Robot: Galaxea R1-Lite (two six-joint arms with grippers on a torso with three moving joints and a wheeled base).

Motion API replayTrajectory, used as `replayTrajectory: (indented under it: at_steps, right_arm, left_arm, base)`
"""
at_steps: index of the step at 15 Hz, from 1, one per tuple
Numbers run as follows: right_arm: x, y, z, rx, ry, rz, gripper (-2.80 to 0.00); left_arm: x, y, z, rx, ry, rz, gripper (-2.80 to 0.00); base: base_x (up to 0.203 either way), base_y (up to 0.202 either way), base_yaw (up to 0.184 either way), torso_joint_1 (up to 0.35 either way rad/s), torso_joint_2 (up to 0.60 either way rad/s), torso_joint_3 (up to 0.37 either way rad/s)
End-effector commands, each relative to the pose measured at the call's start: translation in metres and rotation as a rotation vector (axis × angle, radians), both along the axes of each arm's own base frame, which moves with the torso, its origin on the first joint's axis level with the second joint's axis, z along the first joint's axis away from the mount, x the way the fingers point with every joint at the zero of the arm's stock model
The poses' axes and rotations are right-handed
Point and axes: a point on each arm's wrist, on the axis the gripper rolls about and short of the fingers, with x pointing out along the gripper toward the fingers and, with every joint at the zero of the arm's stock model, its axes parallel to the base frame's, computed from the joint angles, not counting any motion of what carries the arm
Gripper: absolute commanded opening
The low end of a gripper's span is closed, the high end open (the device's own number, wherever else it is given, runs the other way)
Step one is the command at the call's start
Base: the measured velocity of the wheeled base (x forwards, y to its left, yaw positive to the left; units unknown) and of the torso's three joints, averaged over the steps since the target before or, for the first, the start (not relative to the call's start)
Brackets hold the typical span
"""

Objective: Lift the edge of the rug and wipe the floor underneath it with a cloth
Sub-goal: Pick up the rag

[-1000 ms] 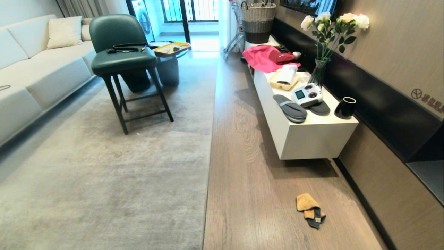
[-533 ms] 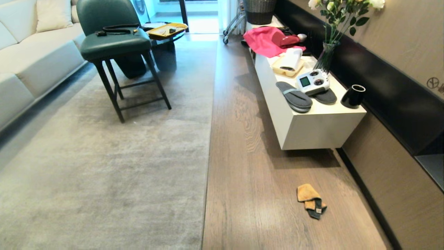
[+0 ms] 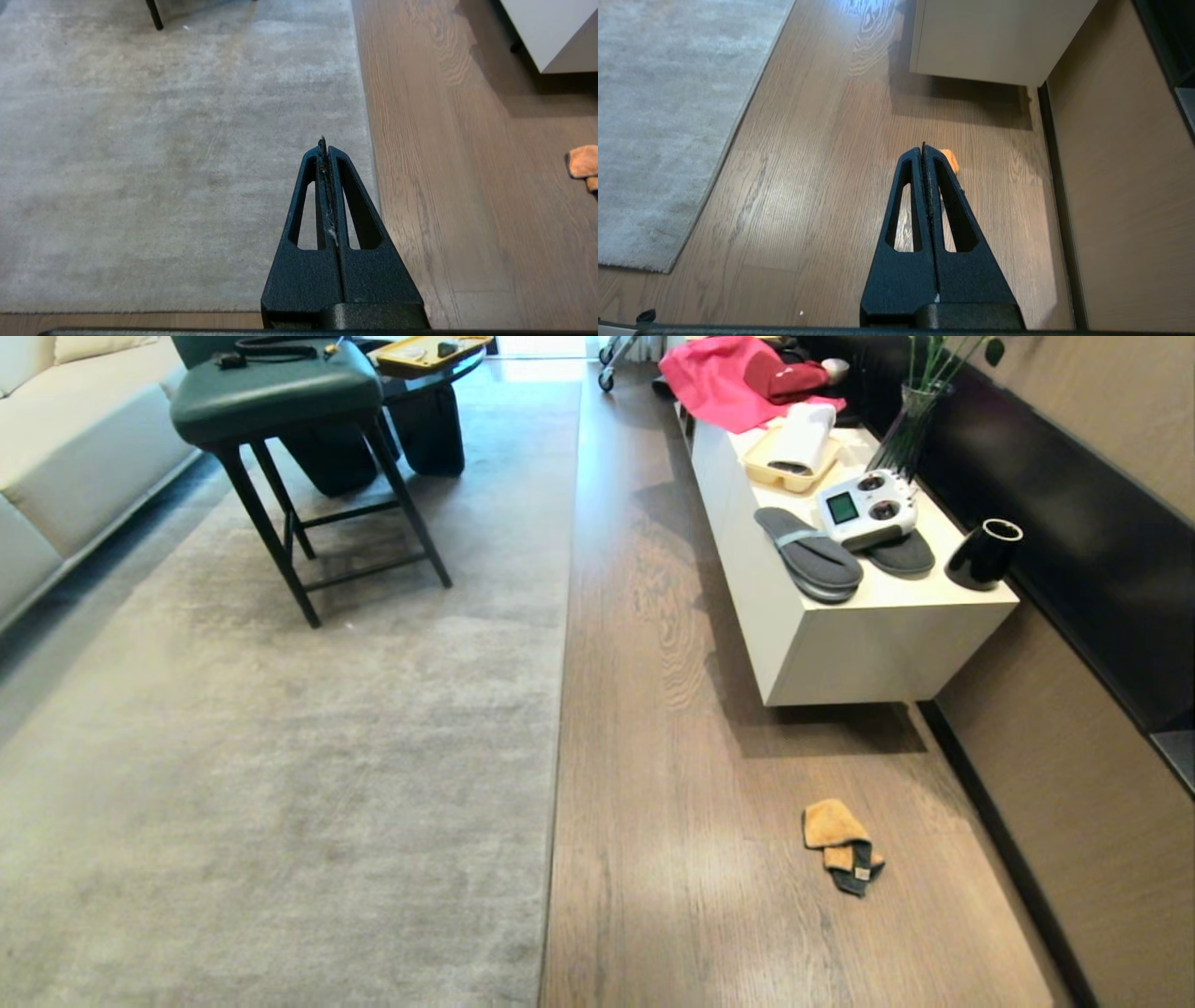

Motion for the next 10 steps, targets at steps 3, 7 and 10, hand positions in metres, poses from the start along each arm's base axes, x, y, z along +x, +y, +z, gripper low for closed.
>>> replayTrajectory:
  at_steps: [3, 7, 10]
  right_arm:
    - [0.0001, 0.0, 0.0001, -0.001, 0.001, 0.001, -2.8]
    - [0.0001, 0.0, -0.0001, -0.001, 0.002, 0.001, -2.8]
    - [0.0001, 0.0, 0.0001, -0.001, 0.001, 0.001, -2.8]
  left_arm:
    - [0.0, 0.0, 0.0, 0.0, 0.0, 0.0, -2.8]
    - [0.0, 0.0, 0.0, 0.0, 0.0, 0.0, -2.8]
    - [0.0, 0.0, -0.0001, 0.0, 0.001, 0.001, -2.8]
  base:
    - [0.0, 0.0, 0.0, 0.006, 0.0, -0.196]
    - [0.0, 0.0, 0.0, 0.004, 0.0, -0.193]
    - [0.0, 0.0, 0.0, 0.004, 0.0, -0.203]
